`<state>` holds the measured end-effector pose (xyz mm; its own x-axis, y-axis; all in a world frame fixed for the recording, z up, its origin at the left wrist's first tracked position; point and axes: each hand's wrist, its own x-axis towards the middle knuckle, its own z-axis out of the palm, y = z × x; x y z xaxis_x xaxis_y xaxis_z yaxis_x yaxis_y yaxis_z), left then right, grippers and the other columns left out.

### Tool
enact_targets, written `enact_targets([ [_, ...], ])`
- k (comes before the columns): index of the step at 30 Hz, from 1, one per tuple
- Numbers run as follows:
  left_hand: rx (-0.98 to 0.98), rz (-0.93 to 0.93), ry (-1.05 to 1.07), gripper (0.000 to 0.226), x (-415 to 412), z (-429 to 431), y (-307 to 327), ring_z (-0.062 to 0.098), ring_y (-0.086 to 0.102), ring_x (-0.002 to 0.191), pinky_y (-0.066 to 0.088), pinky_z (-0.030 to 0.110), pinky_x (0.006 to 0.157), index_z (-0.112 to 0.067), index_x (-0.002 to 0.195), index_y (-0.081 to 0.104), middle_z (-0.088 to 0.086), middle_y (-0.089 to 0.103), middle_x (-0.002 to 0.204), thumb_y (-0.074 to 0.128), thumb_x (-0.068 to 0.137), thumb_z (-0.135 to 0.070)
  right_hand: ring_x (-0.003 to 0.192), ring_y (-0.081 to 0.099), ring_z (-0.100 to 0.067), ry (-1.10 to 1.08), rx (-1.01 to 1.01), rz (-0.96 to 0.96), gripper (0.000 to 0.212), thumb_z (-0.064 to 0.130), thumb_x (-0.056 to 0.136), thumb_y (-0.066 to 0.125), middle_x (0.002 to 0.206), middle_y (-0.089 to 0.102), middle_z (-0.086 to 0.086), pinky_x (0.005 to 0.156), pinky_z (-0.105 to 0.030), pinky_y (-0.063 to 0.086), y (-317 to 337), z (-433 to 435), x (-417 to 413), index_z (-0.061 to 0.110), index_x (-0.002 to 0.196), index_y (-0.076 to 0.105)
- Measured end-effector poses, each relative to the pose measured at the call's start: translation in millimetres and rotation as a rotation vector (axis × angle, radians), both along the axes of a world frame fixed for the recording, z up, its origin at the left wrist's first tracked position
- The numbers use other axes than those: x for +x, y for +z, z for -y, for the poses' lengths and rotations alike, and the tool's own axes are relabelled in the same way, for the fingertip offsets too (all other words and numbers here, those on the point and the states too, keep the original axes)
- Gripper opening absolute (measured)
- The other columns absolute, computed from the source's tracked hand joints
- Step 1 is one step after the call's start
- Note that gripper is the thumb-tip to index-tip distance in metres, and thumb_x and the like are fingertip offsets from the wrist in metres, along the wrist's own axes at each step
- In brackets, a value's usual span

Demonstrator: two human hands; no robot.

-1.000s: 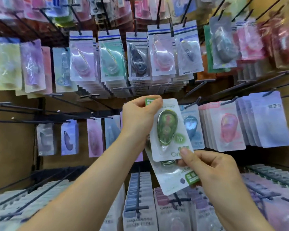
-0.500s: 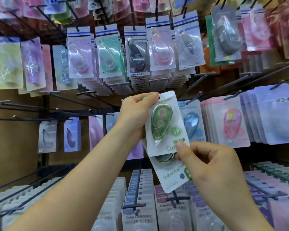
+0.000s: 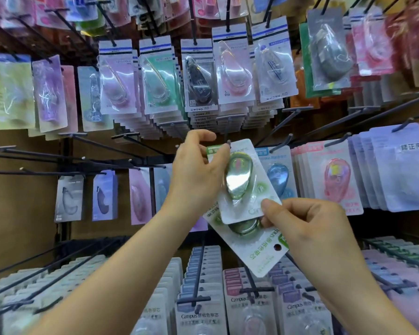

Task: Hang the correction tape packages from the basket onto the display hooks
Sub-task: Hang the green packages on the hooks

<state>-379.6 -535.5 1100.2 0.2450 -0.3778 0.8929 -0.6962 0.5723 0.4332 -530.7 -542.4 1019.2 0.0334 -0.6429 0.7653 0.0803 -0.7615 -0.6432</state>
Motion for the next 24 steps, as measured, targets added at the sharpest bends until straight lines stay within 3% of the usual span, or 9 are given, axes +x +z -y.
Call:
enact_targets([
  [3,-0.14,0.395,0.368,0.043,4,-24,-22,0.008,0.039,0.101,0.028,0.017,0.081,-0.032,0.124,0.058,-0.009,0.039,0.107,0.048,0.09,-0.058,0.064,0.066,-0.035,-0.018,-0.03,-0.011,0.035,0.028,0.087,0.067,0.062,0.067,-0.019,0.052,-0.04,0.052,2,-1,0,0.004,0.062,0.069],
  [5,0.004,0.528,0.385,0.052,-1,-37,-23,0.007,0.04,0.093,0.028,0.018,0.072,-0.036,0.131,0.051,-0.014,0.04,0.099,0.051,0.085,-0.06,0.063,0.066,-0.035,-0.019,-0.057,-0.013,0.037,0.028,0.088,0.066,0.063,0.066,-0.019,0.055,-0.043,0.053,3,-1,0,0.002,0.062,0.068],
  [8,0.268,0.528,0.27,0.054,-6,-41,-15,0.008,0.049,0.074,0.035,0.022,0.063,-0.043,0.133,0.037,-0.014,0.046,0.085,0.061,0.085,-0.052,0.062,0.064,-0.035,-0.064,-0.127,-0.039,0.039,0.03,0.089,0.065,0.062,0.065,-0.018,0.057,-0.049,0.052,3,-1,2,0.001,0.063,0.067],
  [11,0.214,0.525,0.361,0.06,-5,-36,-10,0.013,0.056,0.079,0.044,0.032,0.07,-0.043,0.136,0.038,-0.01,0.054,0.081,0.059,0.082,-0.057,0.06,0.065,-0.034,-0.067,-0.154,-0.052,0.04,0.034,0.089,0.065,0.06,0.066,-0.014,0.056,-0.051,0.052,3,0,2,0.003,0.062,0.067],
  [13,0.196,0.531,0.378,0.063,-5,-32,-8,0.014,0.055,0.076,0.042,0.029,0.065,-0.041,0.137,0.042,-0.008,0.054,0.077,0.059,0.078,-0.057,0.06,0.066,-0.029,-0.078,-0.151,-0.087,0.039,0.037,0.088,0.064,0.06,0.067,-0.01,0.057,-0.048,0.053,3,-1,2,0.006,0.063,0.068],
  [15,0.211,0.496,0.335,0.062,-2,-25,-4,0.011,0.05,0.07,0.035,0.023,0.058,-0.037,0.136,0.048,-0.009,0.05,0.069,0.065,0.078,-0.051,0.057,0.066,-0.021,-0.082,-0.116,-0.113,0.034,0.039,0.084,0.068,0.061,0.068,-0.005,0.057,-0.039,0.055,1,1,-2,0.012,0.064,0.071],
  [17,0.233,0.488,0.331,0.061,3,-16,-3,0.011,0.051,0.068,0.032,0.02,0.054,-0.036,0.135,0.05,-0.009,0.05,0.066,0.068,0.077,-0.047,0.049,0.057,-0.008,-0.117,-0.073,-0.095,0.024,0.041,0.074,0.076,0.057,0.067,0.002,0.047,-0.022,0.045,-1,4,-12,0.02,0.063,0.07],
  [20,0.238,0.529,0.386,0.064,6,1,-6,0.017,0.06,0.077,0.036,0.023,0.056,-0.035,0.137,0.047,-0.008,0.06,0.074,0.069,0.079,-0.048,0.043,0.045,-0.005,-0.142,0.003,0.031,0.021,0.03,0.065,0.083,0.051,0.06,0.003,0.041,-0.015,0.035,-5,11,-35,0.018,0.061,0.066],
  [24,0.24,0.636,0.558,0.064,4,36,-8,0.028,0.062,0.103,0.047,0.034,0.078,-0.026,0.138,0.04,0.002,0.069,0.112,0.065,0.085,-0.05,0.042,0.044,-0.005,-0.246,-0.003,0.137,0.022,0.017,0.067,0.083,0.057,0.06,0.009,0.037,-0.014,0.034,-6,16,-58,0.017,0.069,0.061],
])
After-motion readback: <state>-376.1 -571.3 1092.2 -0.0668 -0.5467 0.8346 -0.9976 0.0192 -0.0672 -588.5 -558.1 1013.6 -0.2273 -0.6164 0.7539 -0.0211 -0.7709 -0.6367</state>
